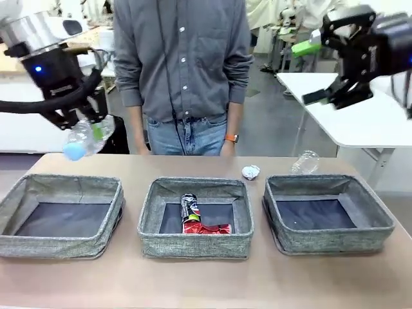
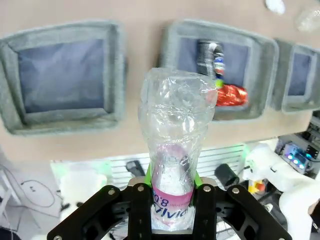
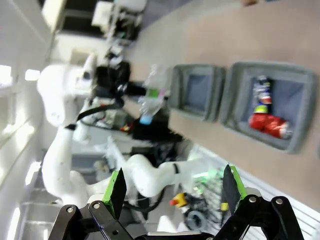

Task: Sort the waste into the appropriate baskets.
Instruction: Pick up the waste item pointed out by the person.

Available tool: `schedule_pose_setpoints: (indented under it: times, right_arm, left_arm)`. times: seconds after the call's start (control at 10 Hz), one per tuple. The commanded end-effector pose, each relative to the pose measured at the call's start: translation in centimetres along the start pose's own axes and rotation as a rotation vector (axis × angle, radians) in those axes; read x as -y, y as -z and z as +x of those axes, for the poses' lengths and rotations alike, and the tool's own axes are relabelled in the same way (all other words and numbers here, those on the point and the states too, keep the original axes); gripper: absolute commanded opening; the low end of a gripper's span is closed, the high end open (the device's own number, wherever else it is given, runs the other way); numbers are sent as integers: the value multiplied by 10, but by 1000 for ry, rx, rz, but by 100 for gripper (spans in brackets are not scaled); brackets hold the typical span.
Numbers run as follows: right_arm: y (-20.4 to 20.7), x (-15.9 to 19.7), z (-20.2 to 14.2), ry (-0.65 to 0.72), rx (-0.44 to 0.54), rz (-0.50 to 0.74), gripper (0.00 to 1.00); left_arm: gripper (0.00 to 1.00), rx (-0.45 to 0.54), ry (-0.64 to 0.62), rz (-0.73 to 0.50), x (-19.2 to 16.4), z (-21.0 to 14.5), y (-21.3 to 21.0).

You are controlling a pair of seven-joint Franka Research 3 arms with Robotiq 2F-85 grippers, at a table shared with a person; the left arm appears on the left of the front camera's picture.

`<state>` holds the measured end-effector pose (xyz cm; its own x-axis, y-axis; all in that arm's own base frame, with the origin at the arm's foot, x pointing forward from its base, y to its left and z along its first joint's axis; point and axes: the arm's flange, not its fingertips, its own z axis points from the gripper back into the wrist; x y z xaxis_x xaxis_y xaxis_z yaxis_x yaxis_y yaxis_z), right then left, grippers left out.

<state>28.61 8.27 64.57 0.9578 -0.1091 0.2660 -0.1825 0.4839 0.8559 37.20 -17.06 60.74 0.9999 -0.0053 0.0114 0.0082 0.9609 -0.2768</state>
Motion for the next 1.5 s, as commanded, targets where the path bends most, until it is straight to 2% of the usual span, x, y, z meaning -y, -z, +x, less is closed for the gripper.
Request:
schedule_pose_setpoints:
  times: [0.0, 0.2, 0.4, 0.5, 0.6, 0.8, 1.1, 1.2, 1.4]
  right_arm:
    - [-48, 50, 2, 52, -80, -35, 100]
    - [-54, 101, 1, 167, -90, -36, 100]
    - [-15, 120, 5, 202, -122, -4, 100]
    - [-58, 106, -6, 172, -78, -39, 100]
    - [-58, 106, -6, 172, -78, -39, 100]
    - [-58, 106, -6, 172, -78, -39, 100]
    - [-58, 106, -6, 172, -78, -39, 100]
    - [-58, 106, -6, 172, -78, -39, 100]
    - [-58, 106, -6, 172, -78, -39, 100]
  left_arm:
    - [24, -72, 16, 51, 61, 4, -10]
    - [24, -98, -205, -31, 121, -3, -10]
    - [24, -12, -315, -78, 154, -11, -24]
    - [24, 58, -354, -83, 166, -12, -34]
    - [24, 87, -361, -77, 175, -12, -42]
    - [24, 169, -340, 10, 196, -18, -60]
    - [24, 192, -335, 75, 223, -14, -90]
    - [24, 204, -312, 88, 228, -14, -98]
    - [24, 175, -186, 86, 227, -16, -107]
